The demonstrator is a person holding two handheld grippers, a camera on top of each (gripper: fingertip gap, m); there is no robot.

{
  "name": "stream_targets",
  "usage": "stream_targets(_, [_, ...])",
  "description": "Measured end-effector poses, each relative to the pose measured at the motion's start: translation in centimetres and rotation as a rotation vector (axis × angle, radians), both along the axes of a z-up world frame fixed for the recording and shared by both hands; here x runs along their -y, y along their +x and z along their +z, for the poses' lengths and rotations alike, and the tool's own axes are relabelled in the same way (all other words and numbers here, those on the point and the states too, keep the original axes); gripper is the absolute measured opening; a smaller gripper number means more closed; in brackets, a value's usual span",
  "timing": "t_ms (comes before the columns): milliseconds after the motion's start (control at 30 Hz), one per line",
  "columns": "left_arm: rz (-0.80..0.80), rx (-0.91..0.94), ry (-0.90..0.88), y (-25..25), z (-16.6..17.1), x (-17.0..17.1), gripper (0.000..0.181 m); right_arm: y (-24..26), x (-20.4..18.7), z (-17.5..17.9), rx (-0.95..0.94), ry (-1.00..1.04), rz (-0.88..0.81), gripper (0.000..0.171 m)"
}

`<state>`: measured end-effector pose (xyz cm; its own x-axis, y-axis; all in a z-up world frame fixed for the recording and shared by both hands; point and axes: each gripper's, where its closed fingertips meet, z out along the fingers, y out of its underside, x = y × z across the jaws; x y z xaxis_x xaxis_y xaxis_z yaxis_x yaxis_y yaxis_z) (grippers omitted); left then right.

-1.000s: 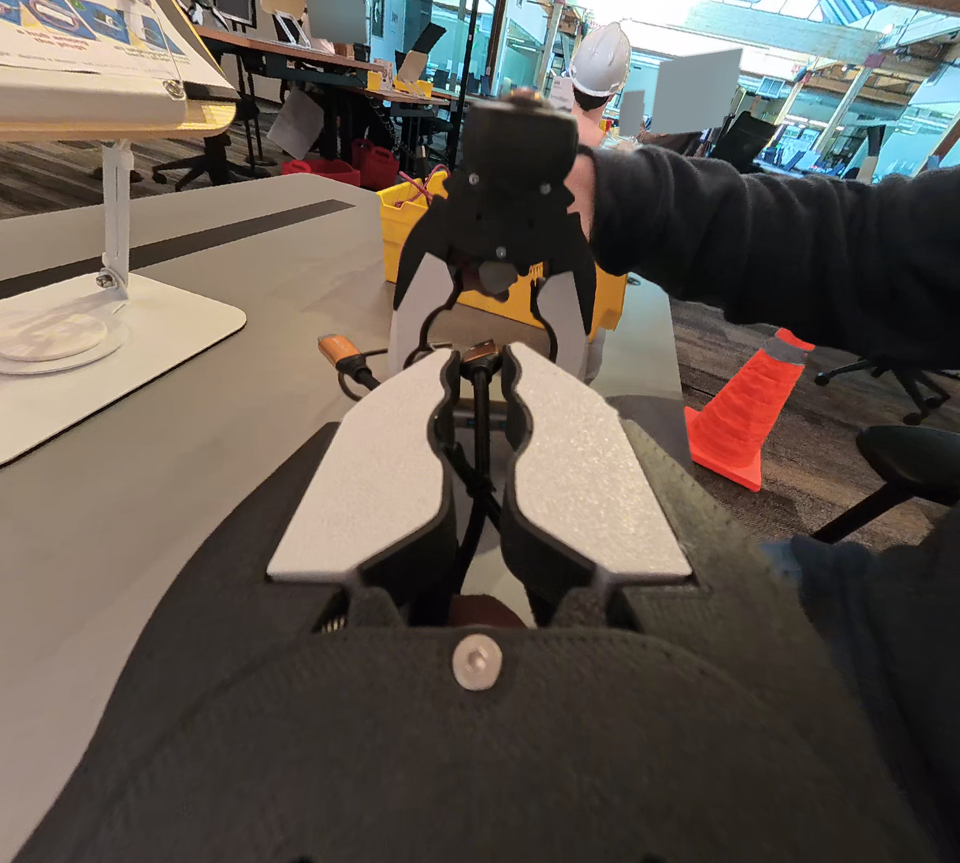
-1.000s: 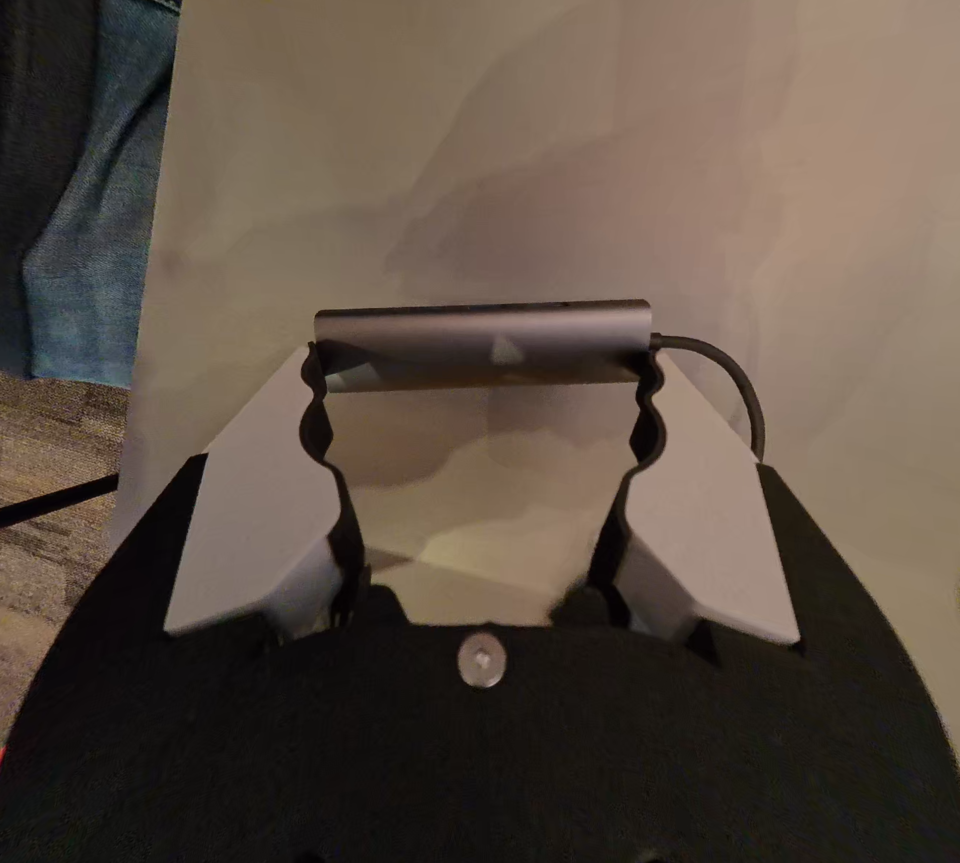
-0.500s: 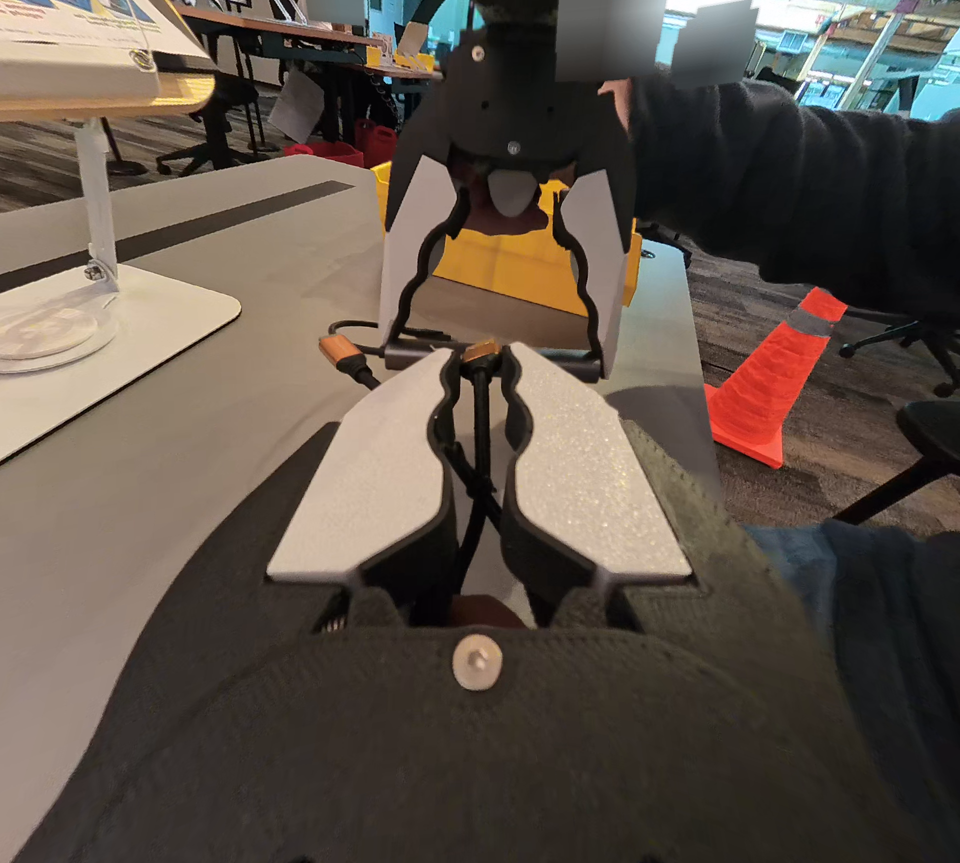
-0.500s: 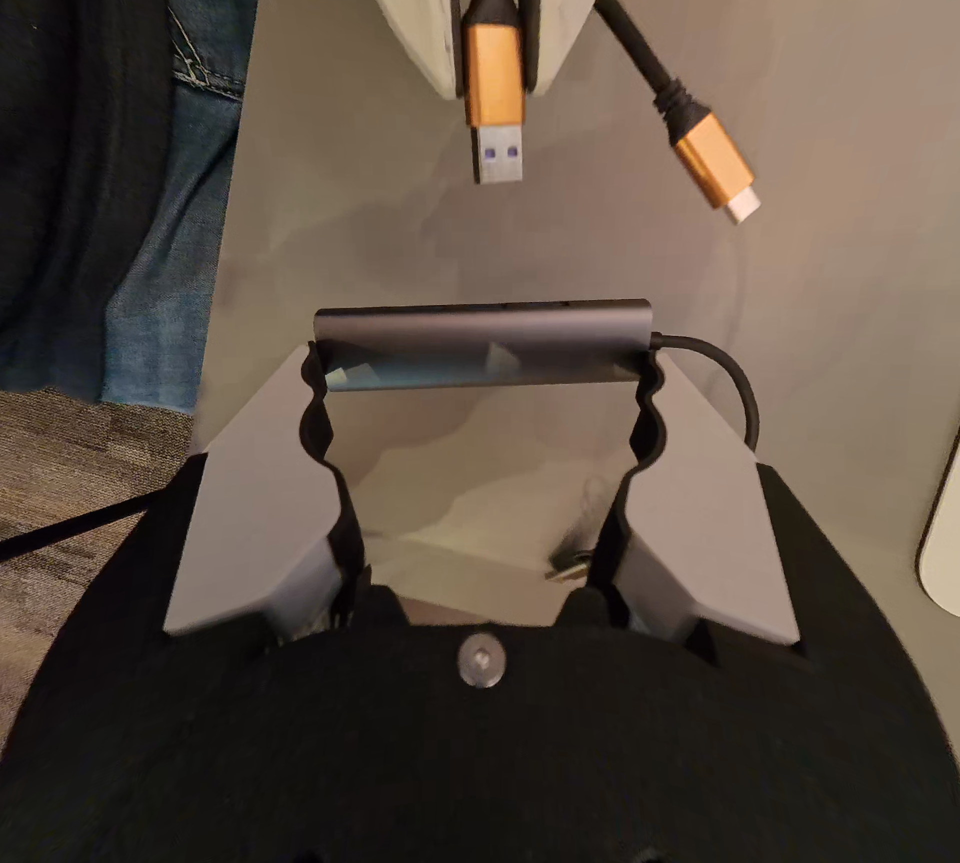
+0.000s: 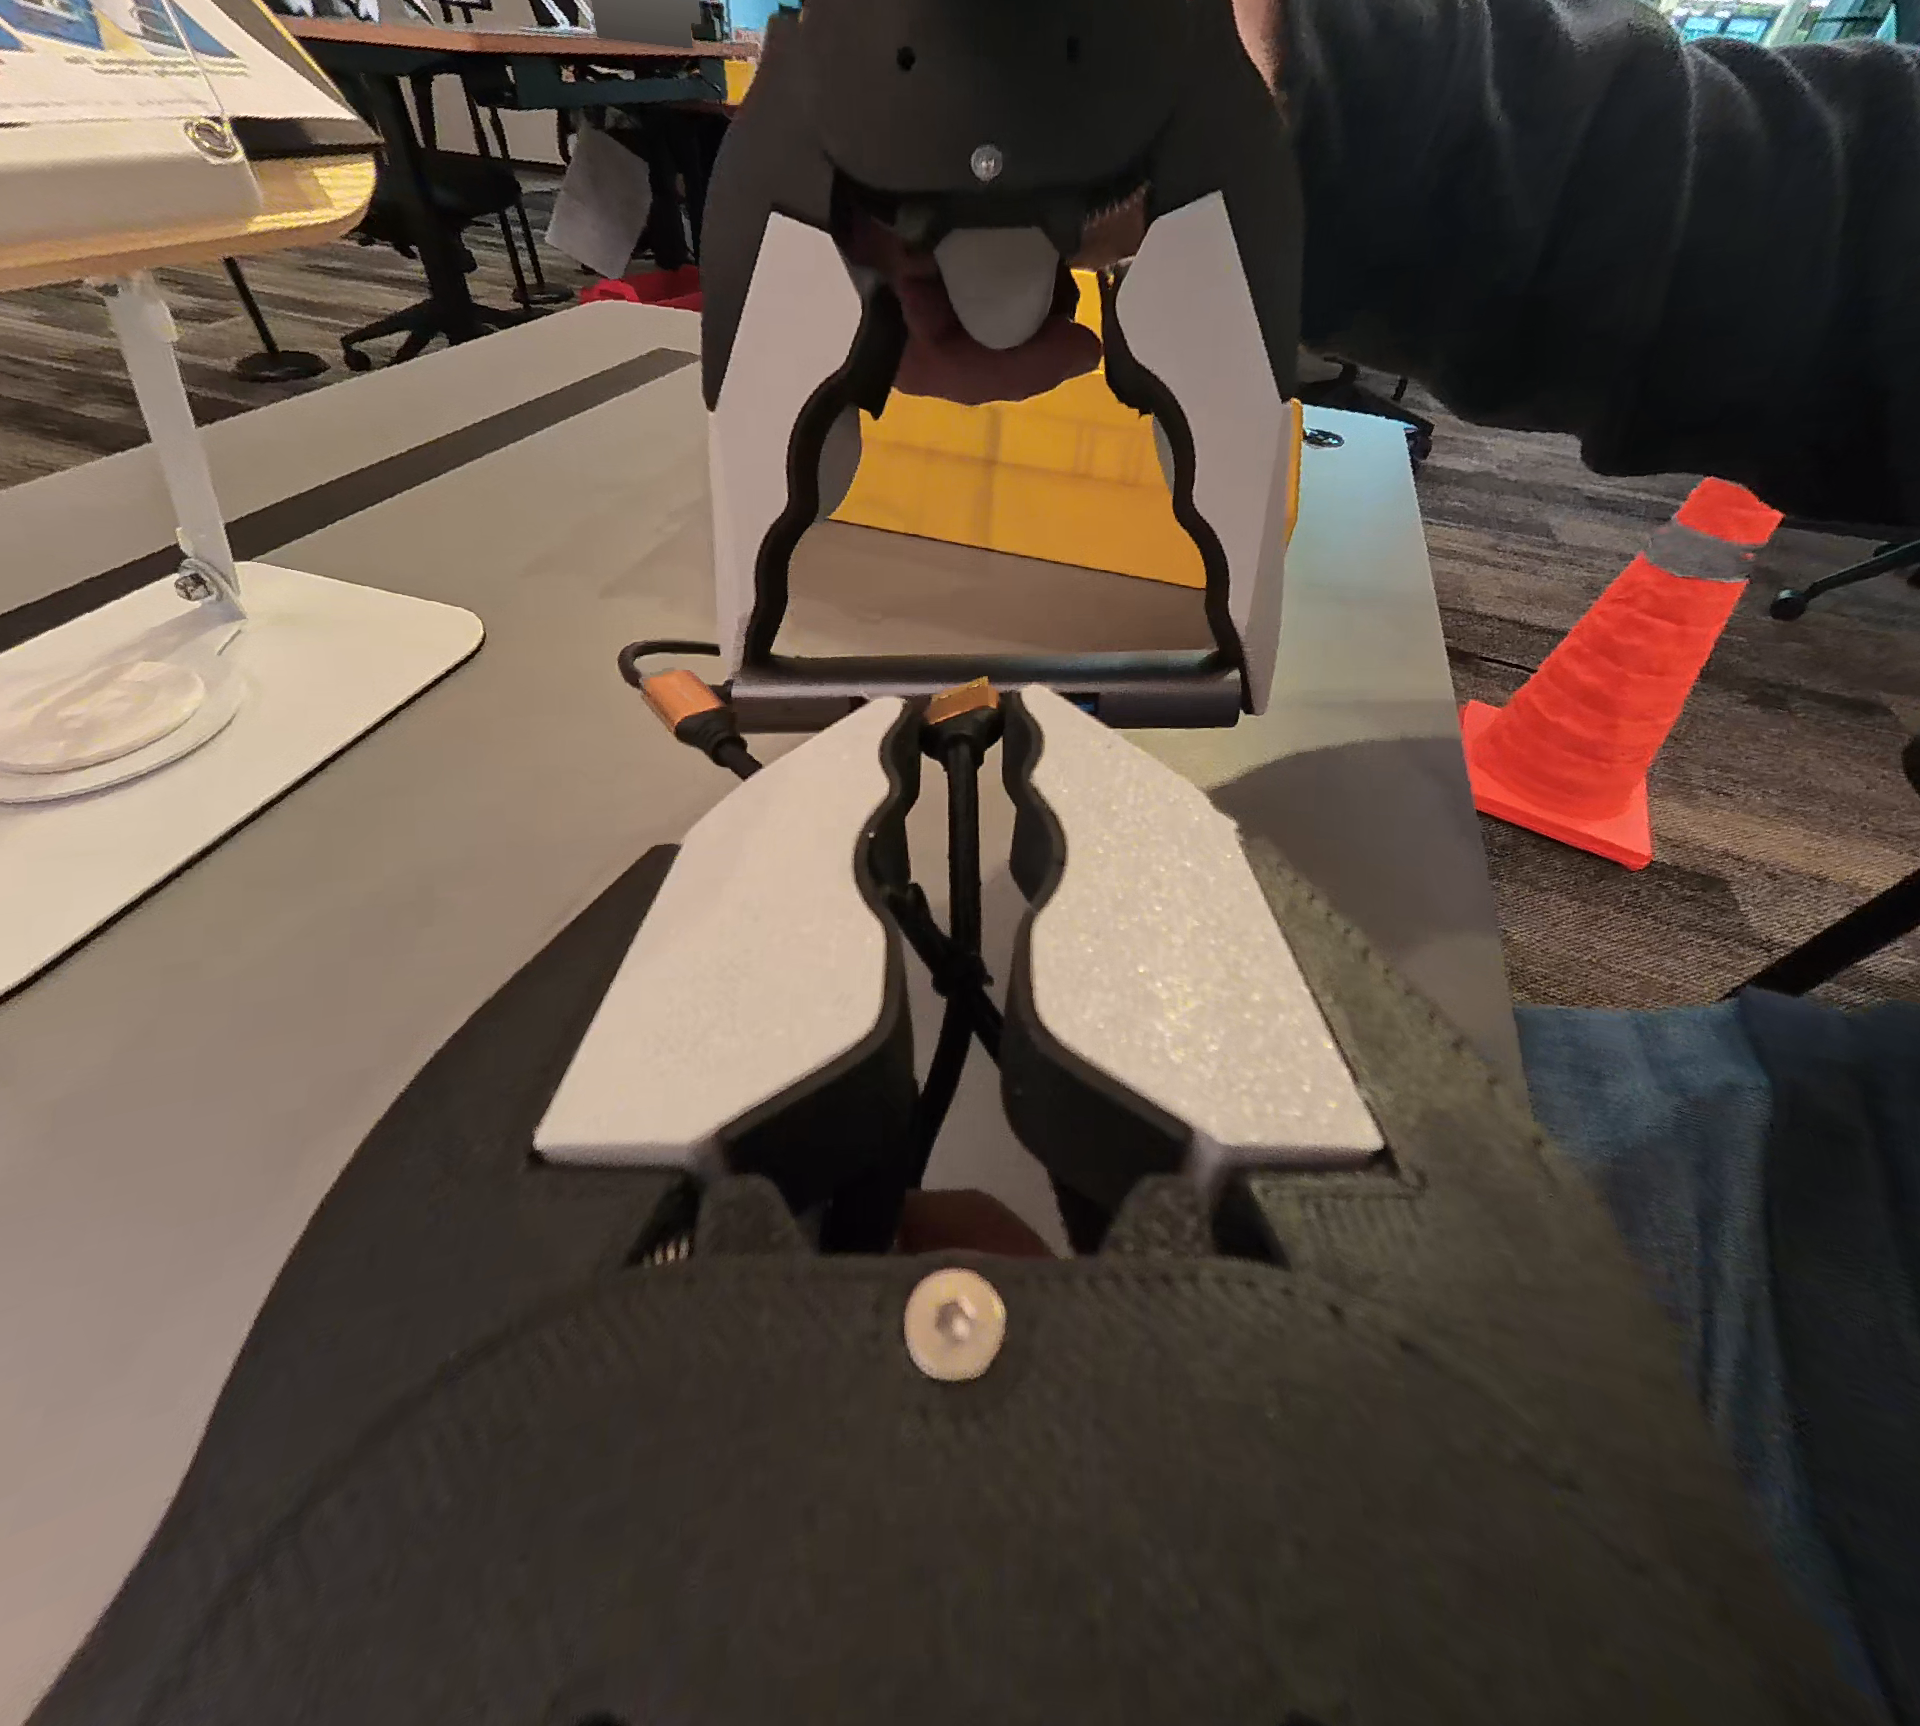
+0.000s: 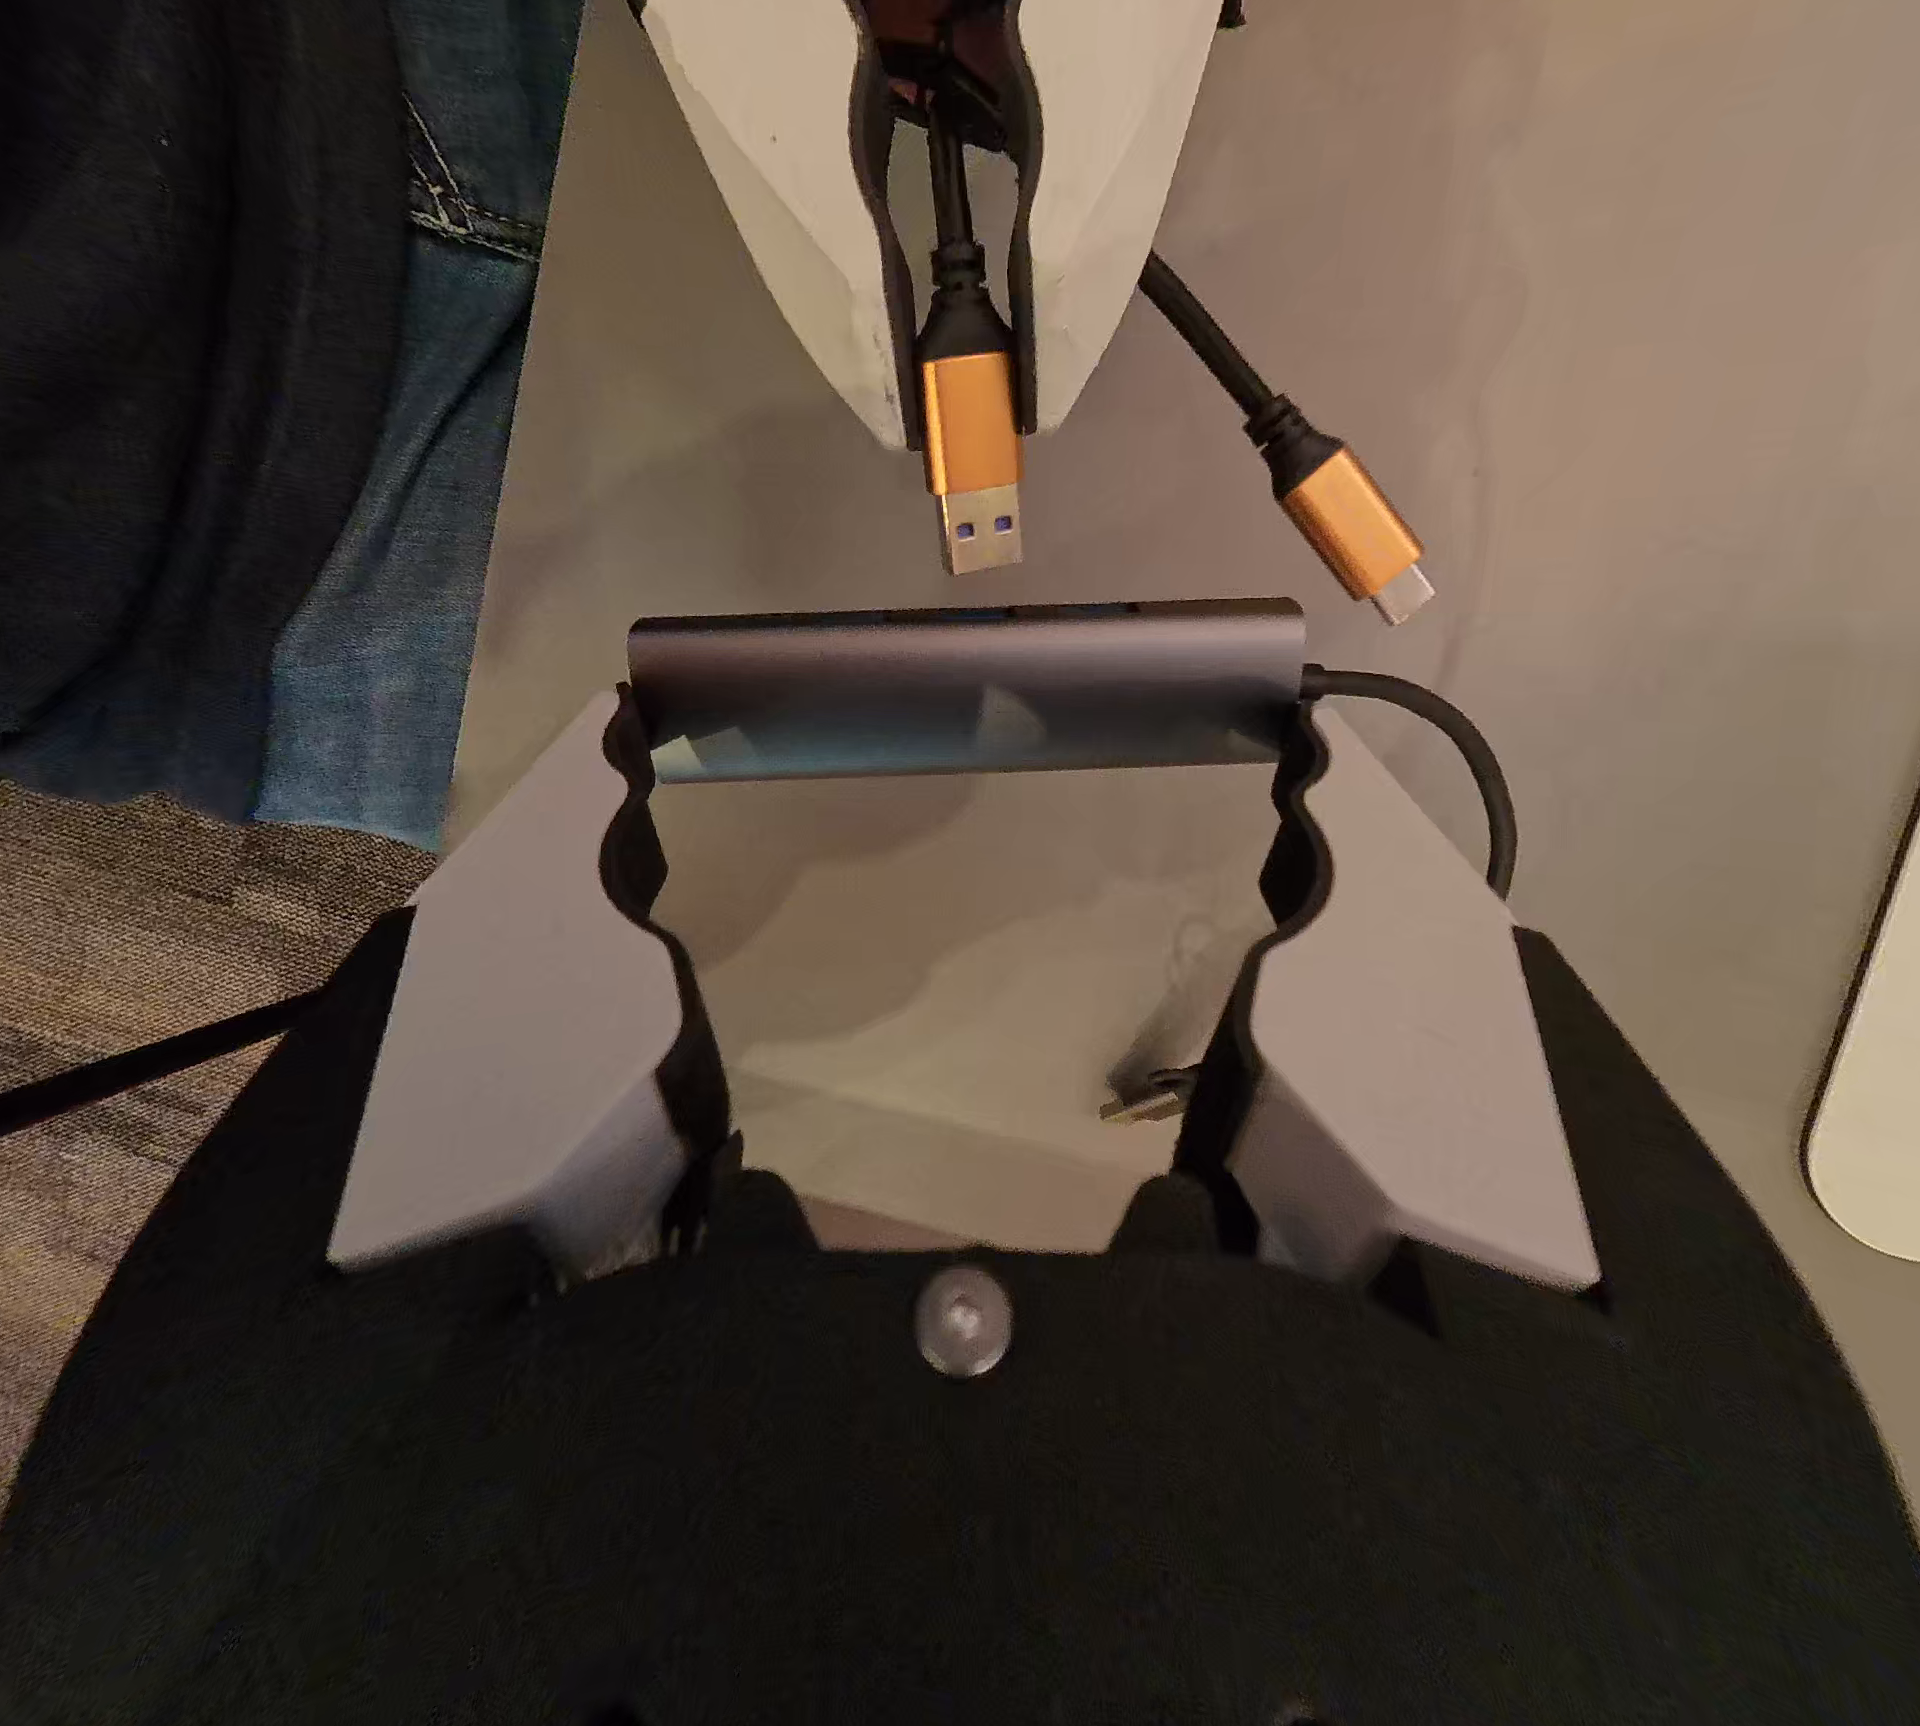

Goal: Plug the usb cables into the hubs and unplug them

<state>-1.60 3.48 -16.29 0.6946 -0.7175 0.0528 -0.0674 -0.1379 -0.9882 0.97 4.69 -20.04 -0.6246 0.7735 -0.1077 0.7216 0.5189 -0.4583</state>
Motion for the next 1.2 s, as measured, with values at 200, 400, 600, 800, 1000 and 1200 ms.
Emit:
stream_targets(200, [-0.011, -0.031, 0.027, 0.4, -0.1, 0.2, 0.015, 0.0, 0.1, 0.3, 0.006, -0.007, 0.006, 0.118])
stream_targets(400, [-0.016, -0.04, 0.044, 0.7, -0.1, 0.1, 0.015, 0.0, 0.4, 0.4, 0.012, 0.0, 0.023, 0.118])
stream_targets(600, [-0.035, -0.041, 0.07, 0.7, 0.0, 0.4, 0.014, 0.1, 0.7, 0.6, 0.008, -0.022, 0.03, 0.118])
stream_targets(800, [-0.057, -0.062, 0.117, 0.9, 0.4, 0.8, 0.014, 0.2, 1.1, 1.1, 0.0, -0.044, 0.041, 0.117])
stream_targets(1000, [-0.063, -0.064, 0.128, 0.9, 0.6, 0.9, 0.015, 0.3, 1.2, 1.3, 0.004, -0.039, 0.051, 0.118])
stream_targets(1200, [-0.076, -0.075, 0.156, 1.0, 0.9, 1.2, 0.014, 0.4, 1.5, 1.7, 0.004, -0.065, 0.051, 0.118])
